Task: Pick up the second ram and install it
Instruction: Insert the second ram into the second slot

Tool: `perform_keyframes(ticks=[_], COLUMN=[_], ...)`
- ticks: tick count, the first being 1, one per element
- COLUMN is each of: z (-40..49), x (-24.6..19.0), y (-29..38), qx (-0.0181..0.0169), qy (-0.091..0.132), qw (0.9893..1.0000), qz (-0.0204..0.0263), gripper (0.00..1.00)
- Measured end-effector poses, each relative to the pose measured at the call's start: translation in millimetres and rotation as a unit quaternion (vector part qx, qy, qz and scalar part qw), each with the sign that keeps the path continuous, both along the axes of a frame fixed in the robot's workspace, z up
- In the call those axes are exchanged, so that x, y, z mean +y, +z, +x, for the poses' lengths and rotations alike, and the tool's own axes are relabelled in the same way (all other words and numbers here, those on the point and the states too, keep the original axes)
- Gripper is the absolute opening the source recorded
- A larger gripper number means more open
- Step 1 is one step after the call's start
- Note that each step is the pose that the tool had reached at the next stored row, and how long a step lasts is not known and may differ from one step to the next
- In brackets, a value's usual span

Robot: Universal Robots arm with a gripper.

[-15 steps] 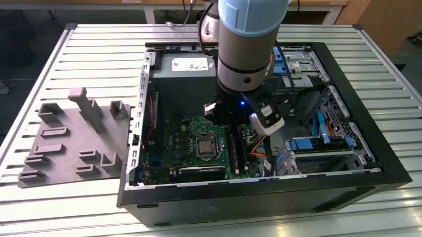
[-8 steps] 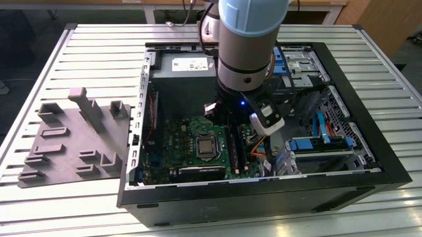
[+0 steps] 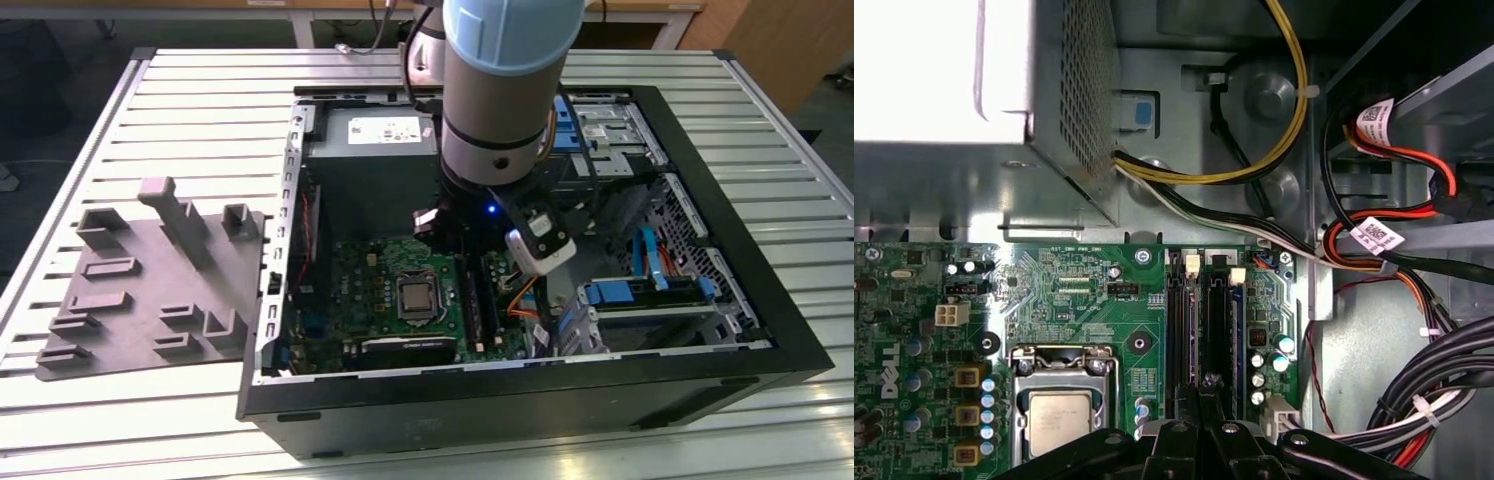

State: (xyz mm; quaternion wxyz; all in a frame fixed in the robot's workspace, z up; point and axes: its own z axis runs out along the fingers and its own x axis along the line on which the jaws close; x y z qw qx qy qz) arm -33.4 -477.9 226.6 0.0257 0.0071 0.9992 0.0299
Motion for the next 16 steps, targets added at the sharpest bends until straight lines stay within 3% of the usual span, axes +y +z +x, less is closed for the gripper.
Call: perform_keyframes(ticks=[16], z=[0.0], x=[0.0], y=[-3.8], qx=[0.0], qy=[0.0], qw=[1.0], qz=[0.0], gripper=[0.12])
